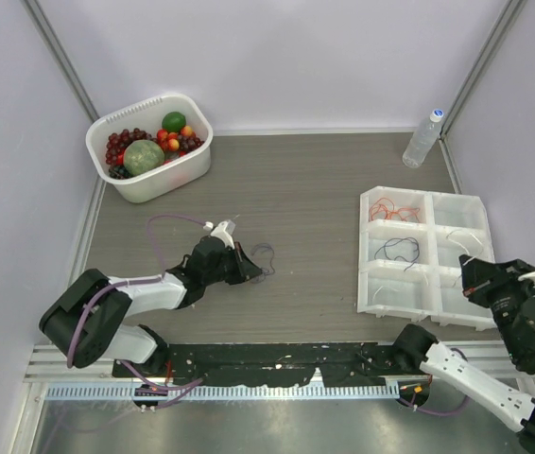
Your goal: Untangle the cables
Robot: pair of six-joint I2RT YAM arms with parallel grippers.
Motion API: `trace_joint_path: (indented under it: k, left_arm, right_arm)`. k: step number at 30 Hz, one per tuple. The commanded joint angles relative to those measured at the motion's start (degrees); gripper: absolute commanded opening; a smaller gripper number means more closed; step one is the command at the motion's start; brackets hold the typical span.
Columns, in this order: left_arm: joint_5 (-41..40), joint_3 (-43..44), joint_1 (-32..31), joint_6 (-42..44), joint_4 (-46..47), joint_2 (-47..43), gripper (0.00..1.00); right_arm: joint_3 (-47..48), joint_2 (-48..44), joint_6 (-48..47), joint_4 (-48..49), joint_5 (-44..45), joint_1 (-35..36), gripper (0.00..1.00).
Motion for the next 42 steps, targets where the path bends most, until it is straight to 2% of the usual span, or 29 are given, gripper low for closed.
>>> trace_joint_path:
  k: [1, 7, 9, 11, 16, 19, 25, 29, 30, 36, 42]
  left_arm:
    - [2.15, 1.86, 0.56, -0.80, 4.09, 1.23, 0.00]
    - [2.85, 1.78, 1.00, -0.98, 4.53, 1.24, 0.00]
    - [2.76, 1.60, 1.08, -0.98, 4.53, 1.06, 0.00]
    - [2.76, 1.34, 1.08, -0.98, 4.44, 0.45, 0.00]
    - [2.68, 0.37, 1.00, -1.15, 4.36, -0.87, 0.00]
    - [2.59, -0.07, 1.00, -1.15, 4.27, -1.40, 0.00]
    - [3.03, -0.07, 1.00, -1.42, 4.27, -1.31, 0.00]
    - [3.38, -0.16, 1.08, -1.68, 4.36, -1.05, 0.00]
    - [3.38, -0.24, 1.08, -1.77, 4.44, -0.87, 0.00]
    - [3.29, -0.25, 1.00, -1.77, 4.36, -1.05, 0.00]
    - [3.29, -0.24, 1.00, -1.77, 4.44, -0.78, 0.00]
  right_arm:
    - [-5.96, 1.44, 8.56, -6.19, -8.22, 0.79, 0.01]
    - [-11.51, 14.26, 20.96, -14.36, -10.79, 1.67, 0.01]
    - [-11.77, 16.57, 23.95, -13.85, -11.50, 1.68, 0.02]
    - [-12.82, 17.10, 25.97, -10.61, -12.29, 1.67, 0.02]
    - [-26.08, 14.99, 30.10, 5.90, -14.32, 1.67, 0.01]
    - [-31.27, 17.18, 34.75, 8.56, -12.30, 1.68, 0.01]
    - [-33.56, 24.64, 42.67, 9.27, -9.40, 0.45, 0.01]
    - [-35.93, 26.50, 44.70, 9.35, -9.65, -4.73, 0.01]
    - [-37.25, 26.42, 44.18, 9.62, -10.18, -8.05, 0.00]
    - [-43.22, 24.66, 33.91, 19.80, -17.12, -24.13, 0.01]
    - [-45.79, 30.88, 30.63, 27.54, -24.77, -31.36, 0.04]
